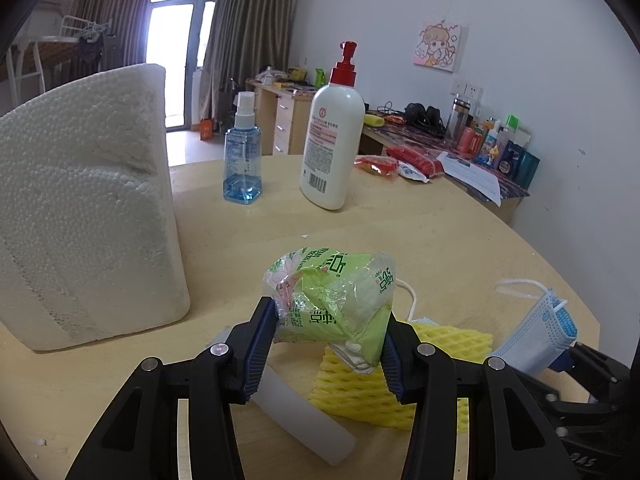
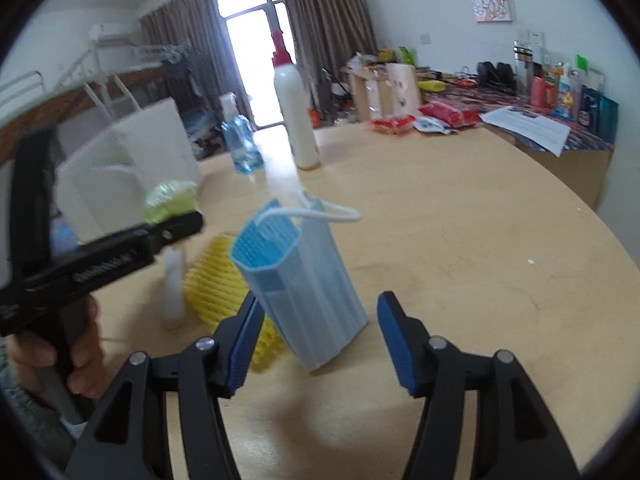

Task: Organize soft objects
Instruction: 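Lift the green packet with the left gripper while the right gripper lifts the mask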

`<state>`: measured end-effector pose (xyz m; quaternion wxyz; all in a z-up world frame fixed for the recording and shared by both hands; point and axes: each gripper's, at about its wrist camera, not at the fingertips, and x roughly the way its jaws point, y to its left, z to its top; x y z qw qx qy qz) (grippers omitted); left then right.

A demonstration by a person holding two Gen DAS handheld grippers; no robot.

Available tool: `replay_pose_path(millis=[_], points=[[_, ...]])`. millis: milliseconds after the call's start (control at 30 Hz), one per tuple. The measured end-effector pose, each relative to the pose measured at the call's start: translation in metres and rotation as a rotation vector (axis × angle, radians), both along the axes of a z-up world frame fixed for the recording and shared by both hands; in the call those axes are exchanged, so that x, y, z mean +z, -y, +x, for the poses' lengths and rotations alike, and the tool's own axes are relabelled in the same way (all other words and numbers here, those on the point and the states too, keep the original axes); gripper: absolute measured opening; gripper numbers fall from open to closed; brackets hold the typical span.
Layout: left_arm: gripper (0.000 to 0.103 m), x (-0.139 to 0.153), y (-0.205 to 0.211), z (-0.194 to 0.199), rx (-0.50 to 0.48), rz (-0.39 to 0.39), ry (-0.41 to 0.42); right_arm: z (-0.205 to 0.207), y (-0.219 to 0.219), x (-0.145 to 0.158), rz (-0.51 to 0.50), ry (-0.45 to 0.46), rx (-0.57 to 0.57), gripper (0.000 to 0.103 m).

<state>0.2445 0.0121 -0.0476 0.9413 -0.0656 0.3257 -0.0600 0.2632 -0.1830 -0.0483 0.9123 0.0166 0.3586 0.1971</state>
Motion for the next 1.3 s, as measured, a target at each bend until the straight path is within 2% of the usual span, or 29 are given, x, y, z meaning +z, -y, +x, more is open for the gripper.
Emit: replay_pose_path(millis=[167, 333, 367, 400, 533, 667, 767, 967, 1300], points=[[0.050, 0.002, 0.000, -0.003, 0.005, 0.001, 0.013, -0.002, 0.001, -0.005, -0.016, -0.019, -0.021, 0.063], [0.050, 0.005, 0.000, -0.005, 0.005, -0.002, 0.023, -0.009, 0.004, -0.003, 0.003, 0.022, -0.039, 0.063], [0.050, 0.005, -0.001, -0.005, 0.005, -0.004, 0.025, -0.010, 0.005, -0.001, 0.004, 0.040, -0.050, 0.059], [0.050, 0.006, -0.001, -0.006, 0.005, -0.005, 0.028, -0.011, 0.006, 0.000, 0.008, 0.042, -0.051, 0.050], [0.050, 0.008, 0.000, -0.008, 0.004, -0.001, 0.038, -0.004, 0.004, -0.004, 0.036, -0.008, -0.032, 0.029], [0.050, 0.010, 0.001, -0.011, 0.001, 0.000, 0.048, -0.007, -0.006, -0.006, 0.004, -0.002, 0.012, 0.026], [0.050, 0.011, 0.001, -0.011, -0.002, -0.001, 0.052, -0.009, -0.004, -0.006, 0.039, 0.005, 0.027, 0.014], [0.050, 0.014, 0.000, -0.013, -0.006, -0.011, 0.059, -0.004, 0.015, 0.001, 0.083, -0.012, -0.013, 0.012], [0.050, 0.021, 0.004, -0.021, -0.012, 0.008, 0.100, -0.010, 0.045, 0.032, 0.132, 0.072, -0.087, 0.012]])
